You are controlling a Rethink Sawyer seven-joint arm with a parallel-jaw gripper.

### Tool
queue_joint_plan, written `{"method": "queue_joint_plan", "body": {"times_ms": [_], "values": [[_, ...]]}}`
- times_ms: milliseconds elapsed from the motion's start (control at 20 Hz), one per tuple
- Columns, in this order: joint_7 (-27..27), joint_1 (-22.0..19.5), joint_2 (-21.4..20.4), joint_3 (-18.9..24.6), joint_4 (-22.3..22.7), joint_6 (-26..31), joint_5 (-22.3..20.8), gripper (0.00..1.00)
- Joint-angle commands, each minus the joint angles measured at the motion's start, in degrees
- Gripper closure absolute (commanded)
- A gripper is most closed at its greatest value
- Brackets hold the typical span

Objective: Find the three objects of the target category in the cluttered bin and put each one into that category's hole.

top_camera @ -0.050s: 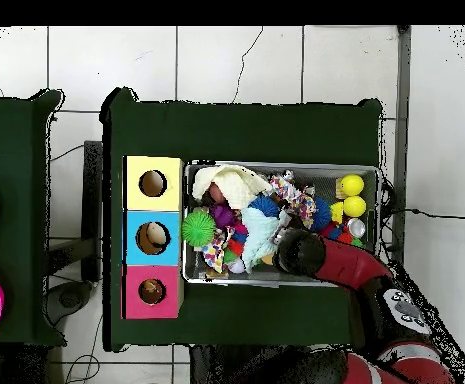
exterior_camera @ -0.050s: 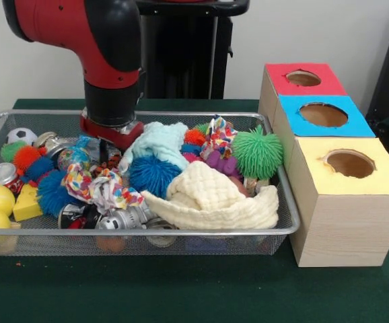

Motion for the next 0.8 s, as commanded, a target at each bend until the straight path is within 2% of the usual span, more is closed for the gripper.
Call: {"method": "queue_joint_plan", "body": {"times_ms": [50,300,500,600,800], "values": [[0.5,-0.11,2.74,8.33,6.57,8.19,1.12,1.0],[-0.28,-1.31,2.75,9.2,6.82,5.0,-0.39,1.0],[1.7,-0.06,0.33,6.76,6.98,2.95,-1.1,1.0],[3.39,1.78,-2.95,4.12,7.72,0.15,-2.29,1.0],[5.93,8.35,-9.28,-3.74,6.4,-2.75,-5.55,1.0]]}}
